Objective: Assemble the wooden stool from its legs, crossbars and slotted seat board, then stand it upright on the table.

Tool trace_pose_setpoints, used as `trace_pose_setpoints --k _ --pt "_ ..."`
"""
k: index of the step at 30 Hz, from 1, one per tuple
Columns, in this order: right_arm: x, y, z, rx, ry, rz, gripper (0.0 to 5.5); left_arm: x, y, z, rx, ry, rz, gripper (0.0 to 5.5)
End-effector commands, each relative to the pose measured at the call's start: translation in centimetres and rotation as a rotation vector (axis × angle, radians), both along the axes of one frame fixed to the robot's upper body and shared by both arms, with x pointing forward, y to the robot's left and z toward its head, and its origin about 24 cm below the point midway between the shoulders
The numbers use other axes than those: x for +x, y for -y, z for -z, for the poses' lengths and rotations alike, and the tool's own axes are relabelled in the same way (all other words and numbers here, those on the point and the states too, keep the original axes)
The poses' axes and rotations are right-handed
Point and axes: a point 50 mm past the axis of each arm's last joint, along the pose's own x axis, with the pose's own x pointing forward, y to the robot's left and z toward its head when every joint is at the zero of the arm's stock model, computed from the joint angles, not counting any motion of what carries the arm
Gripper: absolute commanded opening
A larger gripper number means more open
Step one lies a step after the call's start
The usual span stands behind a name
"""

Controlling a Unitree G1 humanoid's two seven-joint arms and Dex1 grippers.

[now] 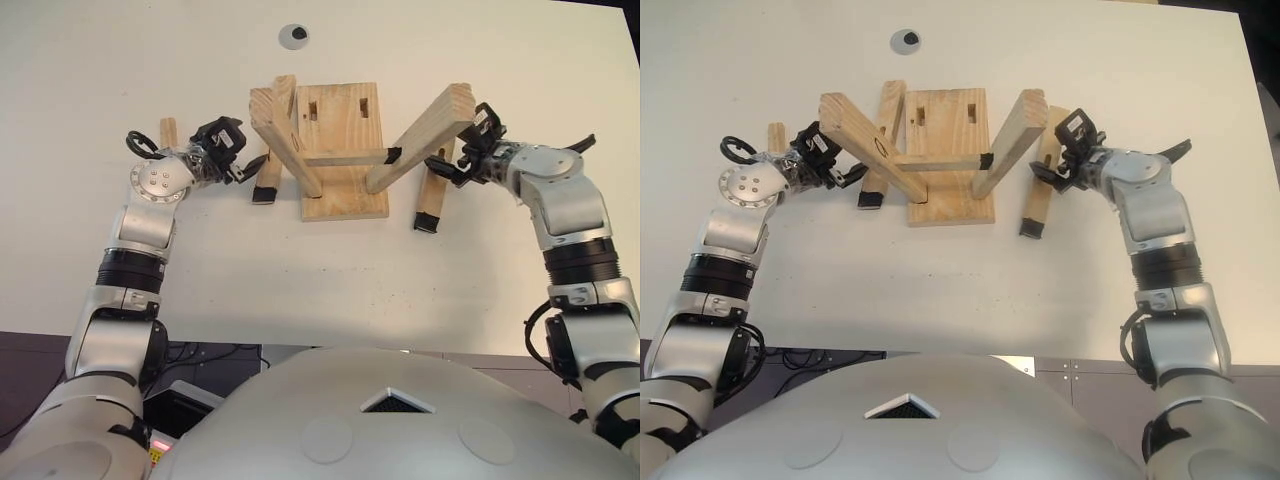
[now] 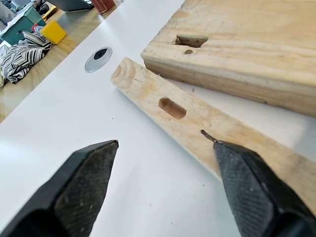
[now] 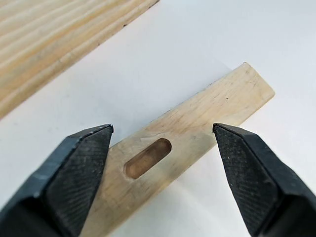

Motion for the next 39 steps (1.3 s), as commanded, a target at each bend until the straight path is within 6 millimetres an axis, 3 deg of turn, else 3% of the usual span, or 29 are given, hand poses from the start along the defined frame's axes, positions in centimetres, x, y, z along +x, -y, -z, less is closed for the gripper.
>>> trace_pose_setpoints --k 1,8,14,19,31,39 --pt "-0.3 1.9 -0.5 -0.038 -0.007 0.017 3.73 -2.5 -1.8 1.9 0.033 -0.12 -0.053 3.57" --pt "-1.1 4.5 -1.0 -0.084 -0.006 0.059 3.73 -3.4 -2.5 1.3 0.026 -0.123 -0.063 3.57" --pt "-0.6 2.7 -3.1 -0.008 0.074 -0.03 3.73 -1.6 -0.7 -2.5 -0.043 0.031 -0.011 3.57" --pt "-1.0 1.8 -4.0 -0.011 0.103 -0.075 3.73 -0.9 -0.7 -4.0 -0.019 0.072 0.001 3.57" --pt "-0.9 1.2 -4.0 0.006 0.109 -0.078 3.73 -0.4 0.0 -1.2 0.015 0.031 -0.002 3.57" --pt "-0.7 1.0 -3.7 0.009 0.102 -0.082 3.73 0.0 1.8 -2.0 -0.03 0.082 0.045 3.57"
